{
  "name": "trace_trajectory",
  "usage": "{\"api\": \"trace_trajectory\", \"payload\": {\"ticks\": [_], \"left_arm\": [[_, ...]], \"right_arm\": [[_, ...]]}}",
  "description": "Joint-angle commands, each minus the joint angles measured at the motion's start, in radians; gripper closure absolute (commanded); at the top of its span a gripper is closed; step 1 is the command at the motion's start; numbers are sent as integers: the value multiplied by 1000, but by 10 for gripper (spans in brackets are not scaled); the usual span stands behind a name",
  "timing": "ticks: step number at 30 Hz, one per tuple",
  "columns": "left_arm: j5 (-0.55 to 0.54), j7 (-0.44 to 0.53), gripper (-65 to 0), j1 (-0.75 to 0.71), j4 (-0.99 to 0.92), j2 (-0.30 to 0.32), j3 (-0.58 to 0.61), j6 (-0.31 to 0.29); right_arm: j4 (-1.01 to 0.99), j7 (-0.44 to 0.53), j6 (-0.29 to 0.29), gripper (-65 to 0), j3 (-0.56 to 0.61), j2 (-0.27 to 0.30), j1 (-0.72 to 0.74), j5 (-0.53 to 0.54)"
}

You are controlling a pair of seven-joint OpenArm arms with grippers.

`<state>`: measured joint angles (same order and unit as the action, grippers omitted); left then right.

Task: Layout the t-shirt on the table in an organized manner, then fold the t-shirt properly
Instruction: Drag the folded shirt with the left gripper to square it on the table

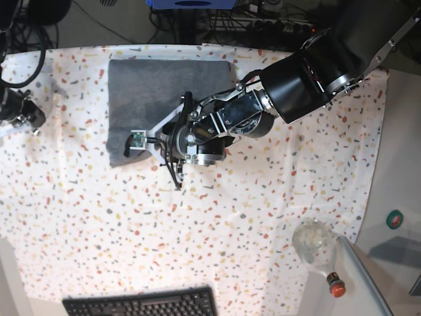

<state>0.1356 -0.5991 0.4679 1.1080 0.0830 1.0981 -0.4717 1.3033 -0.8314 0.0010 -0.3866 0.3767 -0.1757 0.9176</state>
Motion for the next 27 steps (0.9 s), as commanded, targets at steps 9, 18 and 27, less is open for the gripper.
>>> {"api": "trace_trajectory", "payload": {"ticks": [9, 18, 27], "left_arm": [[11, 6, 0, 25, 16, -19, -3, 3], [11, -2, 0, 39, 17, -18, -9, 3], [11, -5, -109, 41, 22, -18, -11, 3]], "right_arm": [[5, 14, 9, 0, -25, 29, 9, 10], [5, 14, 12, 0, -24, 31, 9, 10], [5, 13, 12, 0, -19, 31, 9, 10]]}}
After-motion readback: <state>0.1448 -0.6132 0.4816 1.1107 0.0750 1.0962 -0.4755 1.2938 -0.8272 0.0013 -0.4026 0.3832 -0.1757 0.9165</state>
